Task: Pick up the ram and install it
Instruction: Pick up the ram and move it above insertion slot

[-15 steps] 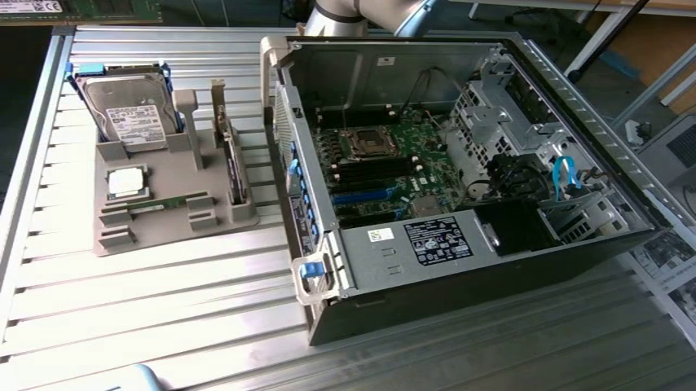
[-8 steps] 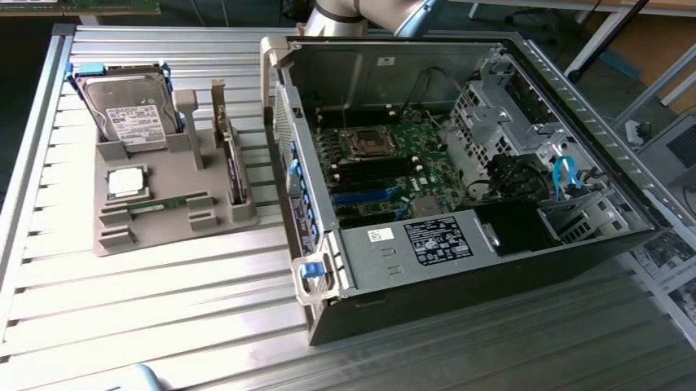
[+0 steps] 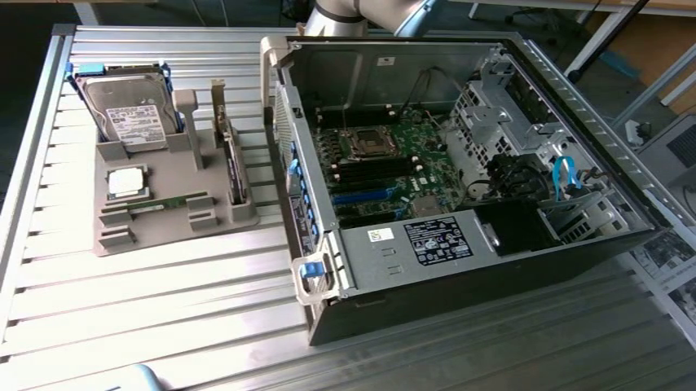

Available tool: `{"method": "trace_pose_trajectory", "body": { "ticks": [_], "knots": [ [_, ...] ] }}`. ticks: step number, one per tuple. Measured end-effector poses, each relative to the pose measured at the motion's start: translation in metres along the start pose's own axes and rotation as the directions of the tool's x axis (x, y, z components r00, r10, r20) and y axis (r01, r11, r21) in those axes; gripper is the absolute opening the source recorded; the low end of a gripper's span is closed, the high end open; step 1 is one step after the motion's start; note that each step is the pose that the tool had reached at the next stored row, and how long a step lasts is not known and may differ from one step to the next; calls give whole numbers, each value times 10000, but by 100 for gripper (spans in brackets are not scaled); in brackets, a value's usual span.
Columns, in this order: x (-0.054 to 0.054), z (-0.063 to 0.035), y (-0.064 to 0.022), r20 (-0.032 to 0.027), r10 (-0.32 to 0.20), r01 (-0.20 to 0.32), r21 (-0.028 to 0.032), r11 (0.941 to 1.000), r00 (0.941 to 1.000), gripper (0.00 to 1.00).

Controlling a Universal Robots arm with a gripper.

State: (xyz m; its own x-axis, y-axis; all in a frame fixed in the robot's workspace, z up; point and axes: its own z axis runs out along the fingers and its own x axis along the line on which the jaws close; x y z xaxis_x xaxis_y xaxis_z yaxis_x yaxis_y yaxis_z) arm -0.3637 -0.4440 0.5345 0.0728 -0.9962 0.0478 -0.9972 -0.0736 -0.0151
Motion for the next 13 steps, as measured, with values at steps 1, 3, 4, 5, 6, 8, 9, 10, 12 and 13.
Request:
{"method": "trace_pose_trajectory", "body": {
  "ticks": [1,3,4,5,6,8,9,10,12,13],
  "knots": [
    [0,-11,0,0,0,0,-1,10000,10000,13],
    [1,-32,-1,-1,0,0,-1,10000,10000,13],
    [2,-41,-1,0,-1,1,-1,10000,10000,13],
    [2,-50,-1,0,0,0,0,10000,10000,13],
    [3,-59,-1,0,-1,1,0,10000,10000,13],
    [4,-77,-1,0,0,0,0,10000,10000,13],
    [4,-86,-2,0,0,0,0,10000,10000,13],
    [5,-96,-2,0,0,0,0,10000,10000,13],
    [6,-118,-2,0,0,0,0,10000,10000,13],
    [6,-128,-2,0,-1,1,0,10000,10000,13]
  ]
}}
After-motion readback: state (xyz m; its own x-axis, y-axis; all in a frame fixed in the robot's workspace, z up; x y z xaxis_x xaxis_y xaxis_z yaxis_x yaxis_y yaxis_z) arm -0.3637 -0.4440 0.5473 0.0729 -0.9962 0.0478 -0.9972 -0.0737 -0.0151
